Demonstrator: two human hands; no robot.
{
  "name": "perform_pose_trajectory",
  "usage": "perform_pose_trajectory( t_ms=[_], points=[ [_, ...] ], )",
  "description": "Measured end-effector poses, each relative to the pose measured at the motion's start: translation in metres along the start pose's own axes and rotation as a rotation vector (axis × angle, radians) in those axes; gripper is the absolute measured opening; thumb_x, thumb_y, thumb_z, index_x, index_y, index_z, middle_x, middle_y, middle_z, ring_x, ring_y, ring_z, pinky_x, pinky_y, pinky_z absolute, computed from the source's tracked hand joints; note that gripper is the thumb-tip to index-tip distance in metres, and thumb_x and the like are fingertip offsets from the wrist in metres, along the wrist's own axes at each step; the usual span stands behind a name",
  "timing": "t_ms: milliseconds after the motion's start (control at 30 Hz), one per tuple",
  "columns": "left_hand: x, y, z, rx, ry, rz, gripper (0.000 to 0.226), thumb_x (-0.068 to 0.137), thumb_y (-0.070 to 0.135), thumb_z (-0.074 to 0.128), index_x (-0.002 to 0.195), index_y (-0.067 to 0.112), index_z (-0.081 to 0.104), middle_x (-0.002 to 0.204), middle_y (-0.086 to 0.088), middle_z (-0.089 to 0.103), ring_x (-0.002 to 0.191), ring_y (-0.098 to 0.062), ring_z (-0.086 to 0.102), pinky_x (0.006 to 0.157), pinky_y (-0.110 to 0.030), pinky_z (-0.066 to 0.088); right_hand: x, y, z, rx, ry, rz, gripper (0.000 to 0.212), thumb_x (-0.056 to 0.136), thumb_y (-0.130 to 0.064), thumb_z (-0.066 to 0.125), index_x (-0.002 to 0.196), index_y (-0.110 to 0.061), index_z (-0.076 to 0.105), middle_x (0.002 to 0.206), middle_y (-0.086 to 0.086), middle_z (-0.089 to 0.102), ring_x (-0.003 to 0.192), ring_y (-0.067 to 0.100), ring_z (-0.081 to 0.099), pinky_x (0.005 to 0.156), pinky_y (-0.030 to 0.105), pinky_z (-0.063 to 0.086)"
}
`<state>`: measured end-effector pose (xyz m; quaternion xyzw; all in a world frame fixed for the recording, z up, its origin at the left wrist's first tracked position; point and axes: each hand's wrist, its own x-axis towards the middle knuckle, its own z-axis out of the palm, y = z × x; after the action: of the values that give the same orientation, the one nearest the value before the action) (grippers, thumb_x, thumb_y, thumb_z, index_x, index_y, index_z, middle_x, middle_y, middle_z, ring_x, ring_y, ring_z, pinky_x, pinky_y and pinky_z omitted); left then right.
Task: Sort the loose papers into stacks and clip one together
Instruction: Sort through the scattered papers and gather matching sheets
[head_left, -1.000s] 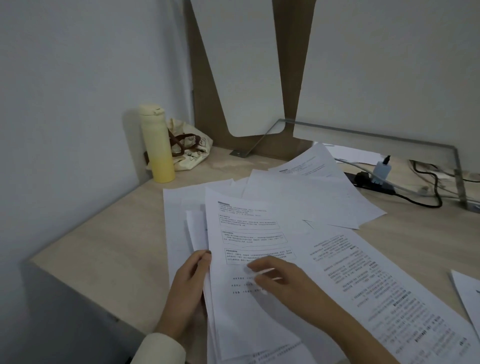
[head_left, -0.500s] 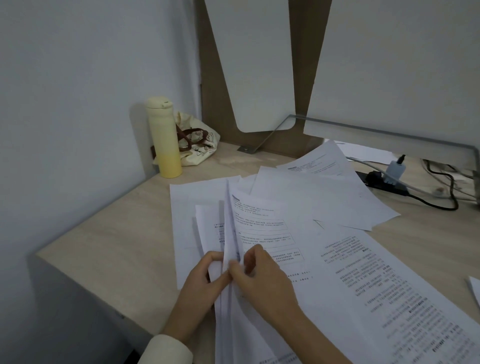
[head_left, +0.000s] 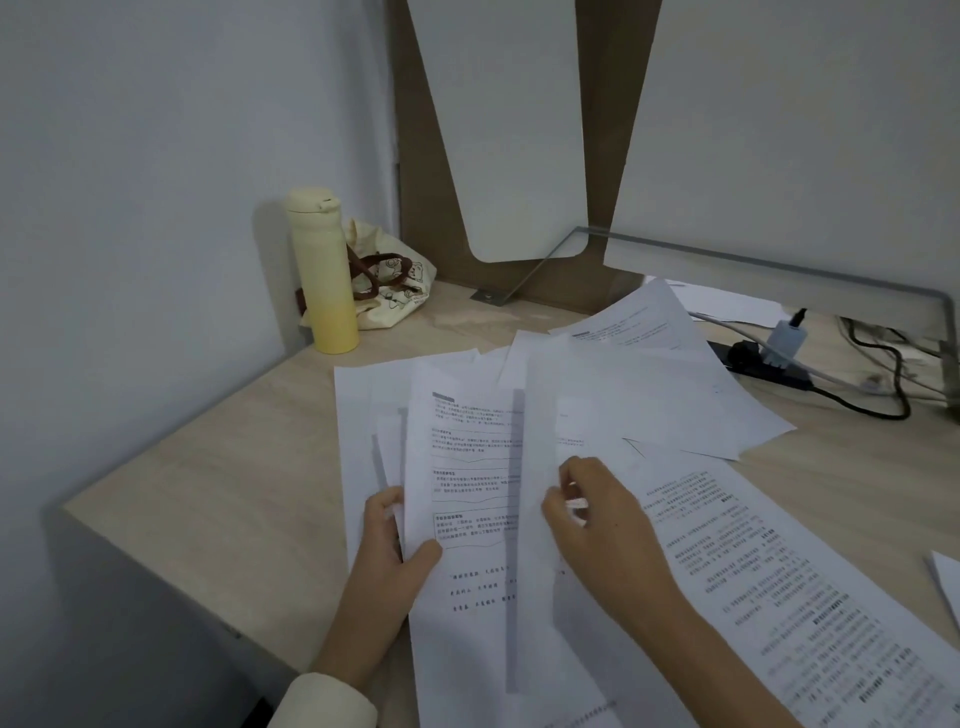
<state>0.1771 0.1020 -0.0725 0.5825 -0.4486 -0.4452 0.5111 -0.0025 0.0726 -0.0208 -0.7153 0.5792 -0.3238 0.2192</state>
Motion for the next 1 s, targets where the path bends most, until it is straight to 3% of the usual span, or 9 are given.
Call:
perform_pose_trajectory(
  t_ms=[100, 200, 267, 367, 500, 633, 733, 833, 1000],
  points=[
    [-0.003, 0.004, 0.003, -0.126, 0.029, -0.028, 0.065, 0.088, 0.004, 0.054, 0.13, 0.042, 0.022, 0.115, 0.007, 0.059, 0.103, -0.01, 0.059, 0.08, -0.026, 0.05, -0.01, -0.009, 0.013, 0.05, -0.293, -0.017, 0.024, 0.091, -0.045, 0.045, 0.105, -0.027, 0.052, 0.113, -0.015, 0.057, 0.102, 0.004, 0.055, 0.09, 0.026, 0.045],
    [-0.004, 0.009, 0.007, -0.165, 0.092, -0.083, 0.07, 0.09, 0.027, 0.052, 0.144, 0.037, 0.009, 0.12, 0.012, 0.056, 0.104, -0.006, 0.056, 0.083, -0.023, 0.044, -0.02, -0.012, 0.026, -0.082, -0.431, -0.075, 0.042, 0.09, -0.053, 0.042, 0.125, -0.03, 0.044, 0.127, -0.014, 0.05, 0.118, 0.006, 0.047, 0.098, 0.023, 0.037],
    [-0.003, 0.009, 0.009, -0.085, 0.087, -0.066, 0.057, 0.091, 0.021, 0.053, 0.141, 0.029, 0.027, 0.112, 0.014, 0.06, 0.094, -0.001, 0.06, 0.073, -0.019, 0.048, -0.024, -0.01, 0.029, -0.104, -0.444, -0.144, 0.045, 0.09, -0.05, 0.043, 0.129, -0.029, 0.042, 0.133, -0.013, 0.047, 0.123, 0.006, 0.042, 0.102, 0.021, 0.034],
    [0.0, 0.012, 0.01, 0.071, 0.017, -0.071, 0.026, 0.09, 0.008, 0.051, 0.104, 0.028, 0.06, 0.109, 0.001, 0.068, 0.091, -0.008, 0.064, 0.073, -0.022, 0.051, -0.025, -0.002, 0.025, 0.002, -0.473, -0.141, 0.04, 0.09, -0.043, 0.05, 0.127, -0.027, 0.047, 0.133, -0.013, 0.048, 0.122, 0.004, 0.043, 0.105, 0.021, 0.035],
    [-0.007, 0.023, 0.007, -0.025, -0.03, -0.05, 0.031, 0.091, 0.004, 0.049, 0.113, 0.02, 0.061, 0.108, 0.002, 0.069, 0.099, -0.018, 0.065, 0.079, -0.028, 0.053, -0.012, 0.021, -0.002, 0.126, -0.222, -0.004, 0.05, 0.088, -0.035, 0.058, 0.133, -0.026, 0.039, 0.138, -0.014, 0.04, 0.121, -0.003, 0.035, 0.101, 0.013, 0.024],
    [-0.017, 0.041, 0.005, -0.165, 0.016, 0.066, 0.032, 0.089, 0.006, 0.053, 0.114, 0.024, 0.062, 0.107, 0.008, 0.072, 0.1, -0.013, 0.067, 0.078, -0.026, 0.056, 0.006, 0.043, -0.047, 0.393, 0.114, 0.321, 0.067, 0.084, -0.029, 0.065, 0.141, -0.018, 0.032, 0.144, 0.001, 0.039, 0.128, 0.015, 0.04, 0.097, 0.024, 0.03],
    [-0.02, 0.063, 0.006, -0.189, 0.019, 0.2, 0.036, 0.087, 0.008, 0.058, 0.121, 0.022, 0.059, 0.117, 0.005, 0.069, 0.11, -0.017, 0.063, 0.095, -0.041, 0.048, 0.009, 0.048, -0.075, 0.667, -0.099, 0.36, 0.06, 0.078, -0.036, 0.068, 0.132, -0.019, 0.048, 0.131, 0.003, 0.059, 0.114, 0.021, 0.059, 0.099, 0.037, 0.045],
    [-0.018, 0.089, 0.009, -0.204, 0.013, 0.295, 0.038, 0.082, 0.007, 0.062, 0.117, 0.023, 0.06, 0.113, 0.006, 0.07, 0.105, -0.017, 0.065, 0.086, -0.033, 0.053, 0.009, 0.036, -0.103, 0.83, -0.191, 0.266, 0.032, 0.084, -0.02, 0.061, 0.116, -0.017, 0.062, 0.112, 0.003, 0.072, 0.096, 0.023, 0.07, 0.081, 0.036, 0.058],
    [-0.01, 0.131, 0.015, -0.237, -0.027, 0.396, 0.047, 0.07, 0.016, 0.058, 0.117, 0.02, 0.06, 0.109, 0.005, 0.072, 0.101, -0.017, 0.066, 0.08, -0.03, 0.054, 0.009, 0.011, -0.149, 0.926, -0.226, 0.094, 0.032, 0.072, -0.017, 0.063, 0.103, -0.023, 0.07, 0.107, -0.001, 0.073, 0.096, 0.018, 0.07, 0.074, 0.029, 0.059]
  ],
)
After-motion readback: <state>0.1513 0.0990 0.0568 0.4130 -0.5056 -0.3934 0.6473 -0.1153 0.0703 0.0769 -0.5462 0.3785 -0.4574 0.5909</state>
